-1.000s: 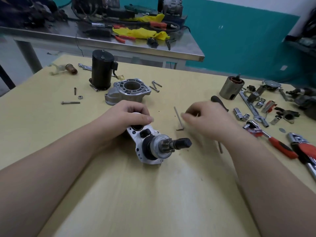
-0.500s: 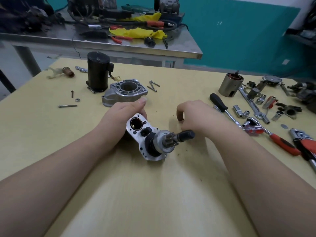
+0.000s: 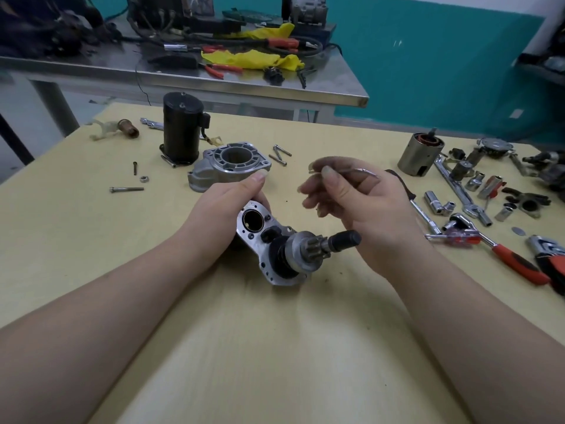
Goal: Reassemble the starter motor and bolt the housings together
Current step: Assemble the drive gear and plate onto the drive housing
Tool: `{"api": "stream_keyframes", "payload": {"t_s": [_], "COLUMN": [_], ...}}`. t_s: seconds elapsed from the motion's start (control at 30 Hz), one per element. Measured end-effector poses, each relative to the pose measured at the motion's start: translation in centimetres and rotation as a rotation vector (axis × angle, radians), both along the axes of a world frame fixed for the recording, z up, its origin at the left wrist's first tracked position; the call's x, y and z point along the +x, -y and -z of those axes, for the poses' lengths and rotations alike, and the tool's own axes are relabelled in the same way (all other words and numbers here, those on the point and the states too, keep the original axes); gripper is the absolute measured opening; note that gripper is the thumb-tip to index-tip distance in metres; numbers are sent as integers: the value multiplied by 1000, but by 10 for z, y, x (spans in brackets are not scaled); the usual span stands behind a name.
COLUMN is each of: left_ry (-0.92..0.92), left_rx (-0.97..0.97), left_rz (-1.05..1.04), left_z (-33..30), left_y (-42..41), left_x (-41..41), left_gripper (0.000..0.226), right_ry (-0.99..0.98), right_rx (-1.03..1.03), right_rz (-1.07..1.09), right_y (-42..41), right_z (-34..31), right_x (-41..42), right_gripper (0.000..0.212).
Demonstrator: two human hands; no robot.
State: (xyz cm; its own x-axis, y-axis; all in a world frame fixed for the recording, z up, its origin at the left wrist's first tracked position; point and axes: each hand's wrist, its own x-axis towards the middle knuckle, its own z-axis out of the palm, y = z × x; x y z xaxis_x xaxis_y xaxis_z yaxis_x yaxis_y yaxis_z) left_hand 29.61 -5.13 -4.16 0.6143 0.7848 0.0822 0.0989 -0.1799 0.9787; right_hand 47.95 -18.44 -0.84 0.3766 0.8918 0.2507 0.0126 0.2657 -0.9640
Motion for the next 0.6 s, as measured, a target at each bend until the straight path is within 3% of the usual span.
{"api": "stream_keyframes", "payload": {"t_s": [0.13,0.6], "left_ry": [-19,-1], "left_rx": [4,-7], "left_rz": [-16,-23], "left_z": [1,1], "left_y": [-3,-3], "left_x": [1,3], "left_gripper": [69,70], "right_ry": [150,174], "right_rx": [34,75], "right_rz": [41,29], "right_y": [4,-5], "right_z": [3,10], "right_x": [-12,-20], "right_gripper": [19,17]}}
